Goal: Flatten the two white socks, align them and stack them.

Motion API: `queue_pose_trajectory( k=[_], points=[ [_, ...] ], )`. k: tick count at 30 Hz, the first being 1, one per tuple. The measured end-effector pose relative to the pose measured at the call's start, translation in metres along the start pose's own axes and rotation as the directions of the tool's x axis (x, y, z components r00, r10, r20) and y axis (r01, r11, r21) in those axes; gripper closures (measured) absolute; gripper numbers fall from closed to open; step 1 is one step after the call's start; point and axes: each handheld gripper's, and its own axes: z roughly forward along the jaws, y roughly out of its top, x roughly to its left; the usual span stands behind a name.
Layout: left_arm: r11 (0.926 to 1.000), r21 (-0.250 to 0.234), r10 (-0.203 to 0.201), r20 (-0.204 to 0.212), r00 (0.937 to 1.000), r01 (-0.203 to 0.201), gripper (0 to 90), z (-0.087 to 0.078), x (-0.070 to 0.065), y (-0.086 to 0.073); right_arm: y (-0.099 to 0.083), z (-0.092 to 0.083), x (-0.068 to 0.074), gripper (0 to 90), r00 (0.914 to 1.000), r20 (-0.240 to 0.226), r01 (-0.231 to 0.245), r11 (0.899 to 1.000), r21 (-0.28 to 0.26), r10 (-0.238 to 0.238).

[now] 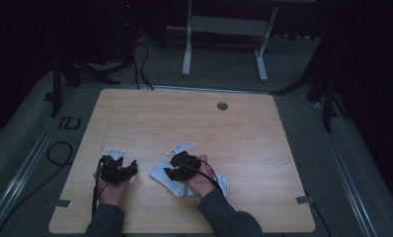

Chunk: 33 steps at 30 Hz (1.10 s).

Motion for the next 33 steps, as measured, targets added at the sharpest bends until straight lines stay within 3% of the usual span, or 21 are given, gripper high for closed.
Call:
queue_pose_trajectory(
  k=[6,11,18,26,33],
  points=[
    [0.9995,-0.004,0.032,0.041,0.9987,-0.031,56.4,-0.003,-0.003,-0.001,-0.001,-0.018,-0.010,55.2,1.0000,0.006,0.001,1.000,-0.016,-0.001],
    [0.9987,-0.002,0.052,0.061,0.9968,-0.052,66.6,-0.004,-0.003,-0.001,-0.005,-0.024,-0.018,55.0,0.9999,0.013,-0.003,1.000,-0.009,0.003],
    [0.9967,0.013,0.078,0.110,0.9909,-0.080,89.4,-0.007,-0.006,0.000,-0.012,-0.030,-0.022,54.5,0.9998,0.013,0.012,1.000,0.004,-0.012],
    [0.9922,-0.048,0.122,0.179,0.9762,-0.116,89.7,-0.025,-0.021,0.006,-0.024,-0.042,-0.031,54.4,0.9996,0.027,0.012,1.000,0.021,-0.012],
    [0.9816,-0.086,0.186,0.220,0.9576,-0.171,89.7,-0.036,-0.042,0.010,-0.034,-0.056,-0.040,54.4,0.9989,0.047,-0.004,1.000,0.017,0.003]
  ],
)
